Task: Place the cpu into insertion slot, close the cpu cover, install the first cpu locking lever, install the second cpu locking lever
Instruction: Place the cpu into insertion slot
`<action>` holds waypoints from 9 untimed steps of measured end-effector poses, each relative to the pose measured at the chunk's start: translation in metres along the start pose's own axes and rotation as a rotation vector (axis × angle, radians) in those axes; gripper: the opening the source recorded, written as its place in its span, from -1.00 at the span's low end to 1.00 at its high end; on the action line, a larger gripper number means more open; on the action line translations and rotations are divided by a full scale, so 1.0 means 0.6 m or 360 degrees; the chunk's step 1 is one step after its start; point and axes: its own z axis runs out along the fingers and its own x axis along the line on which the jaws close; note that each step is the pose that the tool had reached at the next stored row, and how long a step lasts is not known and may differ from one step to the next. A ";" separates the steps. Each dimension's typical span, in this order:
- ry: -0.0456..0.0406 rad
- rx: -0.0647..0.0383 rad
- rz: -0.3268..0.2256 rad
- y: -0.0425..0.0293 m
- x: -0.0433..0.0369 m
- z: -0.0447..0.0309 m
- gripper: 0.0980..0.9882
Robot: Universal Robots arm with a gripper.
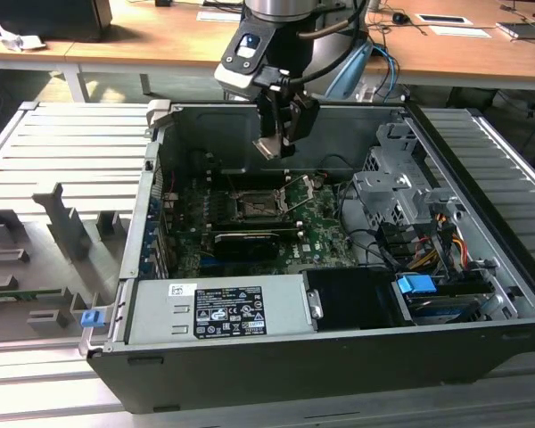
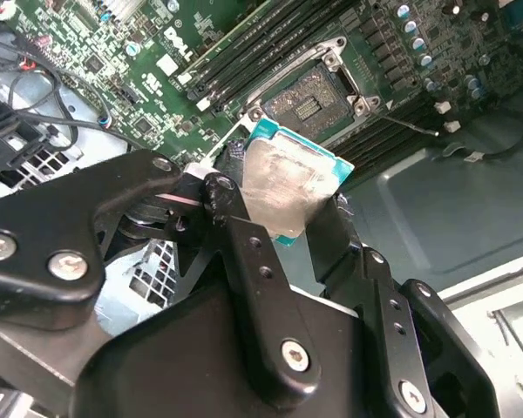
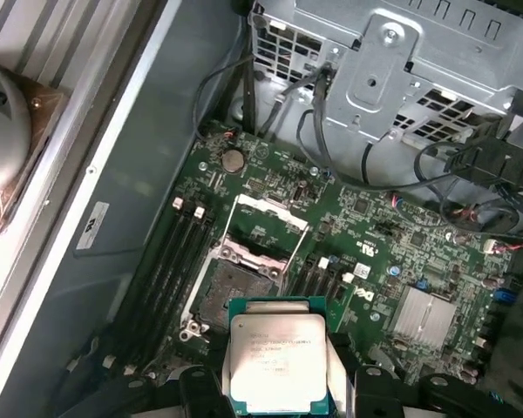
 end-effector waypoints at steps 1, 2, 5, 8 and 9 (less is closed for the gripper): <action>-0.0004 0.0000 0.0047 0.000 0.000 0.001 -0.03; -0.0007 -0.0001 0.0082 0.000 0.000 0.001 -0.03; -0.0016 -0.0001 0.0189 0.000 0.000 0.003 -0.03; -0.0025 -0.0002 0.0307 -0.001 0.000 0.009 -0.03; -0.0027 -0.0003 0.0331 -0.001 0.000 0.011 -0.03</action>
